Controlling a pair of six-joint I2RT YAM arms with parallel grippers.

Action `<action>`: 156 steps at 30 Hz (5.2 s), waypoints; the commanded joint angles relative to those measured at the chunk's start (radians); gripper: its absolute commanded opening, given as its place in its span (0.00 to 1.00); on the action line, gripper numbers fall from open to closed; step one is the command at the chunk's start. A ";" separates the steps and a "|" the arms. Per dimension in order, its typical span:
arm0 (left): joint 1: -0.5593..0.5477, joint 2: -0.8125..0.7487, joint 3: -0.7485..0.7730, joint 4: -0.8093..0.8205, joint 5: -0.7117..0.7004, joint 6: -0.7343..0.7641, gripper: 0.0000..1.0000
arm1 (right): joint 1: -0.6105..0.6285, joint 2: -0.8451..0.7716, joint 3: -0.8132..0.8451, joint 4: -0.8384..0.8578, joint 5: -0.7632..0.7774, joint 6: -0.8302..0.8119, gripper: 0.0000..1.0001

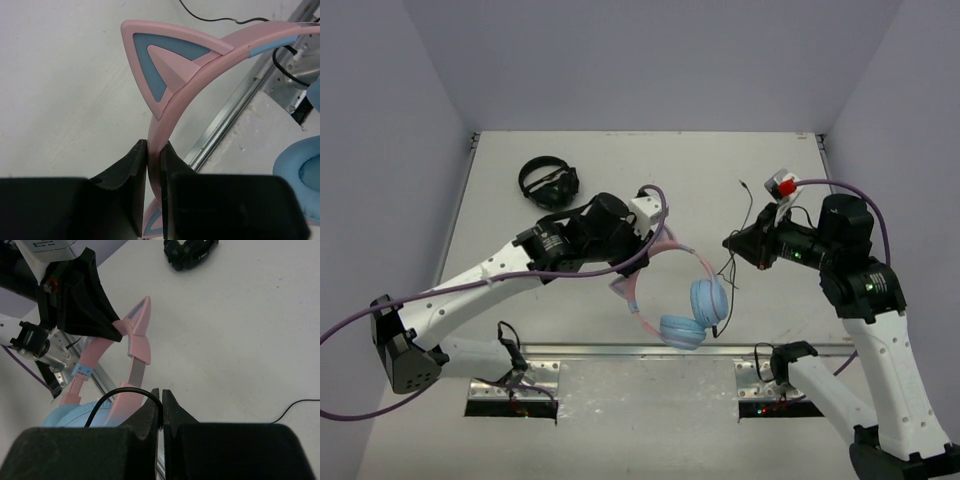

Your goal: Wrap the headphones

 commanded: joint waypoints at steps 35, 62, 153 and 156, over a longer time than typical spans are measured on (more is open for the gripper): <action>-0.075 0.018 0.131 0.154 0.011 0.032 0.00 | 0.291 0.268 -0.006 -0.079 0.580 0.141 0.01; -0.075 -0.157 0.344 0.116 -0.160 -0.231 0.01 | 0.305 0.338 -0.340 1.042 -0.037 0.544 0.58; 0.011 -0.200 -0.282 0.329 -0.141 -0.067 0.00 | 0.654 0.513 0.453 -0.096 1.158 -0.287 0.01; 0.011 -0.207 -0.271 0.315 -0.164 -0.059 0.01 | 0.649 0.513 0.447 -0.123 1.104 -0.253 0.01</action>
